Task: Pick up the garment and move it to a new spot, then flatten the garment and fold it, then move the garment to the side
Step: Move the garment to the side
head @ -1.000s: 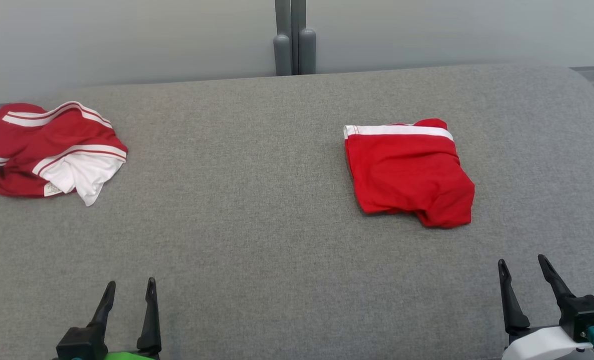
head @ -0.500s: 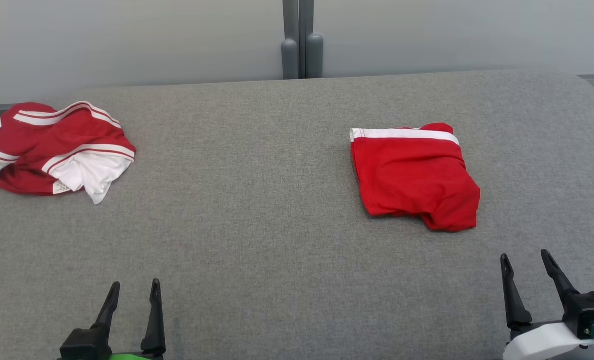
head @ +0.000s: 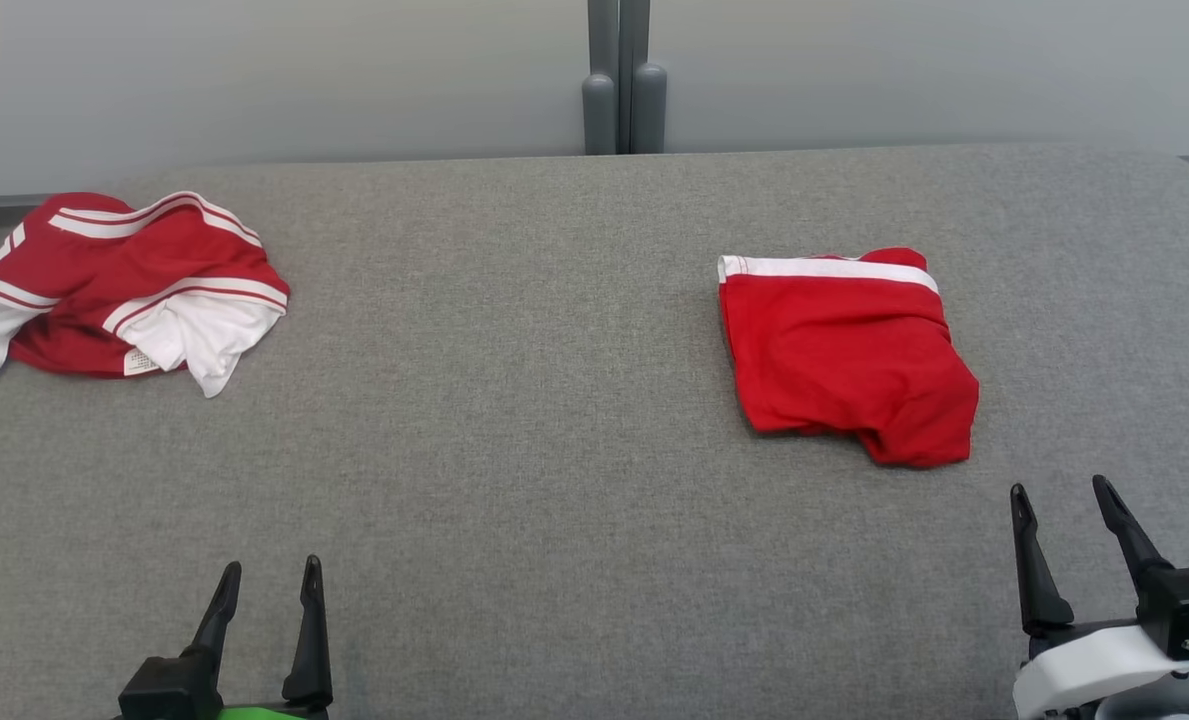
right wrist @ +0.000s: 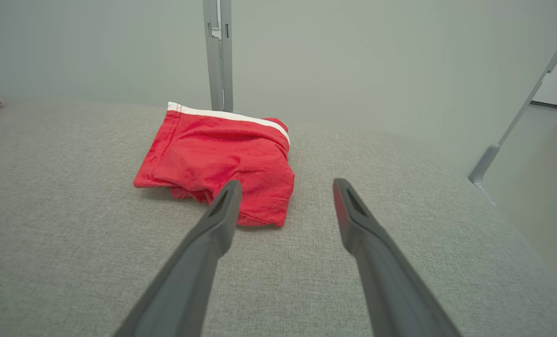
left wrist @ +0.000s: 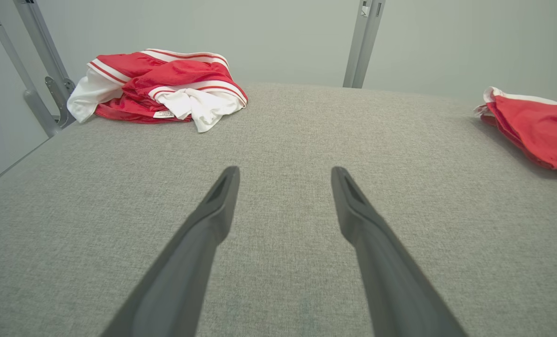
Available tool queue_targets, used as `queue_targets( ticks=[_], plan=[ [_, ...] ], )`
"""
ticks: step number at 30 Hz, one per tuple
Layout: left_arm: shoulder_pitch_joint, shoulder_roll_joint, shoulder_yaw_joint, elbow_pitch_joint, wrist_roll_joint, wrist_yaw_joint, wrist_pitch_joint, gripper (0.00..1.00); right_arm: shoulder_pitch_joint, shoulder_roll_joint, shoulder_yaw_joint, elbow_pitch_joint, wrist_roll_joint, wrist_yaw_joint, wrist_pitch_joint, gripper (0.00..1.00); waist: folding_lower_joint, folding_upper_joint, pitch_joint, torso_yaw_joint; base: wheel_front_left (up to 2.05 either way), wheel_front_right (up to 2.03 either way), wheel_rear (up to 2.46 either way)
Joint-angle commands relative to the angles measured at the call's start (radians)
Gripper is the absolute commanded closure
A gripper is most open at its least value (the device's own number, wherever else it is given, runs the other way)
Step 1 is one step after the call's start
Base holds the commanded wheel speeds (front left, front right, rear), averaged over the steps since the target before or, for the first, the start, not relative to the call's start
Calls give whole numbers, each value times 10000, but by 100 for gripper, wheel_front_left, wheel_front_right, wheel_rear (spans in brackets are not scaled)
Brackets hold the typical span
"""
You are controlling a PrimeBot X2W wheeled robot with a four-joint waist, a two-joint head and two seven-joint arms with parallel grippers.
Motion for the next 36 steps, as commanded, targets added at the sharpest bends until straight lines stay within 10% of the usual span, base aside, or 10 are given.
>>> queue_targets(
  ticks=[1,7,18,33,34,36],
  plan=[
    [85,6,45,-31,-69,18,-2,0,-123,-36,-42,-32,141,-14,-28,0,0,-1,6,14,0,0,0],
    [-285,5,-104,-131,-74,18,-2,0,-2033,-964,971,1915,2078,-14,311,0,0,-1,512,22,0,0,0],
    [-1241,98,-726,-72,-293,18,0,0,-6349,-3493,2958,2869,4844,-14,6081,0,0,-1,1943,643,0,0,0],
    [-1737,364,-1080,84,-585,18,-2,0,-7456,-2941,2227,5864,5130,-14,6646,0,0,-1,2693,1481,0,0,0],
    [-1754,365,-1079,95,-587,18,-2,0,-7474,-2847,2137,6034,5238,-14,6725,18,0,-1,2693,1468,0,0,0],
    [-1827,352,-1124,104,-594,18,-2,0,-7463,-2724,2058,6274,5403,-14,6785,100,0,-1,2680,1430,0,0,0]
  ],
)
